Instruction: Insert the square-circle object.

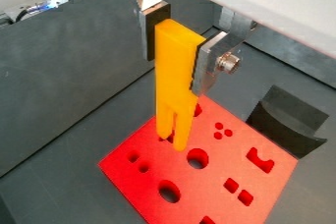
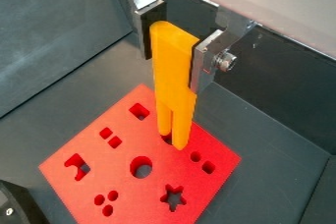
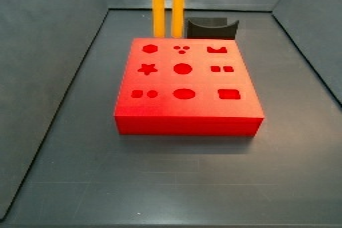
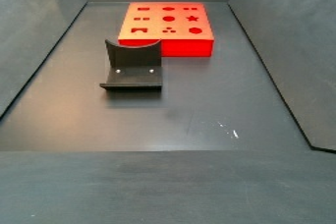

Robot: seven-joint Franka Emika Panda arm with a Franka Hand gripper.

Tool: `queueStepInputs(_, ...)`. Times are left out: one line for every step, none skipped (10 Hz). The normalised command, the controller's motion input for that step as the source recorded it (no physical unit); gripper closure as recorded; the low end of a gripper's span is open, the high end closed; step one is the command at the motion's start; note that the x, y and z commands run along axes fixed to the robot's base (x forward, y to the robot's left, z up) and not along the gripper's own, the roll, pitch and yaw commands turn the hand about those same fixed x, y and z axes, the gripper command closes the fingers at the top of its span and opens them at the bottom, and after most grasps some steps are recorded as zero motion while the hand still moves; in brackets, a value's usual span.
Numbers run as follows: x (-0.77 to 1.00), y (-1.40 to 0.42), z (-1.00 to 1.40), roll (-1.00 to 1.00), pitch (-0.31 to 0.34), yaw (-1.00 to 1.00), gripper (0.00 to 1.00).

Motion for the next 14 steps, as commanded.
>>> queueStepInputs(-0.09, -0.12, -0.37, 0.06, 0.016, -0.01, 1.0)
queueStepInputs(-0.08, -0.14, -0.61, 0.07, 0.027, 0.0, 1.0)
queueStepInputs(-0.05, -0.13, -0.59, 0.08, 0.004, 0.0, 1.0)
queueStepInputs(-0.03, -0.14, -0.45, 0.0, -0.01, 0.0, 1.0)
queueStepInputs(0.0, -0.21, -0.46, 0.0, -0.057, 0.0, 1.0)
queueStepInputs(0.0, -0.22, -0.45, 0.0, -0.06, 0.0, 1.0)
queueStepInputs(-0.01, -0.23, -0.42, 0.0, -0.047, 0.0, 1.0)
queueStepInputs(-0.03, -0.19, -0.37, 0.01, -0.033, 0.0, 1.0)
queueStepInputs(0.0, -0.12, -0.31, 0.01, -0.02, 0.0, 1.0)
queueStepInputs(-0.03, -0.02, -0.26, 0.02, -0.006, 0.0, 1.0)
queueStepInputs(-0.07, 0.0, -0.2, 0.01, 0.0, 0.0, 1.0)
queueStepInputs(-0.09, 0.0, -0.16, 0.0, -0.009, 0.0, 1.0)
queueStepInputs(-0.07, 0.0, -0.14, 0.0, -0.016, 0.0, 1.0)
queueStepInputs(-0.09, 0.0, -0.13, 0.0, -0.024, 0.0, 1.0)
